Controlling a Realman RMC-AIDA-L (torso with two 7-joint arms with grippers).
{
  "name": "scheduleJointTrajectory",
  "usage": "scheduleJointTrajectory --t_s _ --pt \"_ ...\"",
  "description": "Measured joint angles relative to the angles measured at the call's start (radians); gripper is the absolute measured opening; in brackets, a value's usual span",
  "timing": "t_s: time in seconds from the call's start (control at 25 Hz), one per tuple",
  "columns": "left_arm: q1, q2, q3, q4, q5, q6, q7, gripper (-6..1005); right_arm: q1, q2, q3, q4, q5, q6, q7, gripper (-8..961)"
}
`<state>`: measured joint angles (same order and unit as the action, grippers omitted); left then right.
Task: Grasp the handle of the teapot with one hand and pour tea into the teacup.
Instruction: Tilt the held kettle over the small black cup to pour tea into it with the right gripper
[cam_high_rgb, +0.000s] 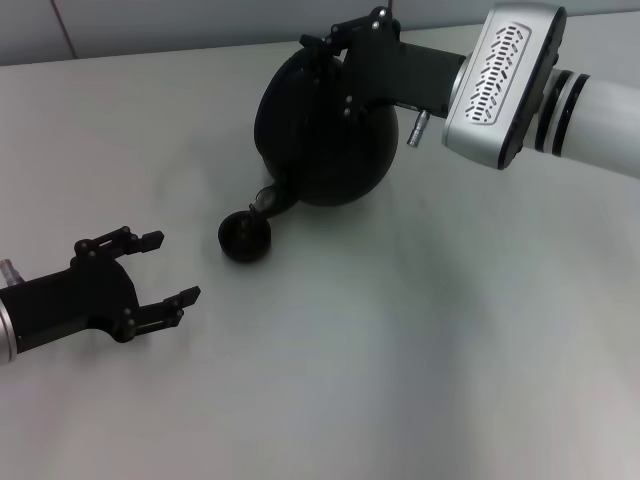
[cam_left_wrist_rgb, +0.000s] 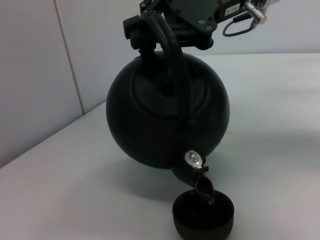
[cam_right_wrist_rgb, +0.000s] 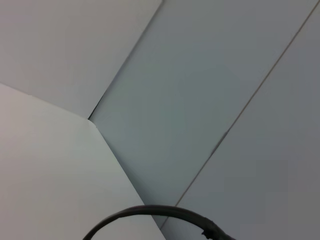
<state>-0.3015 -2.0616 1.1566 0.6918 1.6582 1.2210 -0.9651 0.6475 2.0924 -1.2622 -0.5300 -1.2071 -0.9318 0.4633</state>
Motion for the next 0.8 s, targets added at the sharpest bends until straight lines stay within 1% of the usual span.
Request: scheduleJointTrajectory --t_s 0.28,0.48,0.72,0.8 --pt "-0.001 0.0 0.0 0.0 0.0 0.0 0.001 796 0.0 0.0 0.008 0.007 0.008 0.008 0.014 97" --pt "-0.001 0.0 0.0 0.0 0.0 0.0 0.002 796 -0.003 0.0 0.013 0.011 0.015 0.029 0.062 95" --pt "-0.001 0.0 0.0 0.0 0.0 0.0 0.003 796 -0.011 -0.004 0.012 0.024 0.073 0.03 0.083 97" --pt "0.001 0.0 -0.001 0.003 0.0 0.0 0.003 796 -0.014 -0.006 0.017 0.034 0.082 0.028 0.128 97"
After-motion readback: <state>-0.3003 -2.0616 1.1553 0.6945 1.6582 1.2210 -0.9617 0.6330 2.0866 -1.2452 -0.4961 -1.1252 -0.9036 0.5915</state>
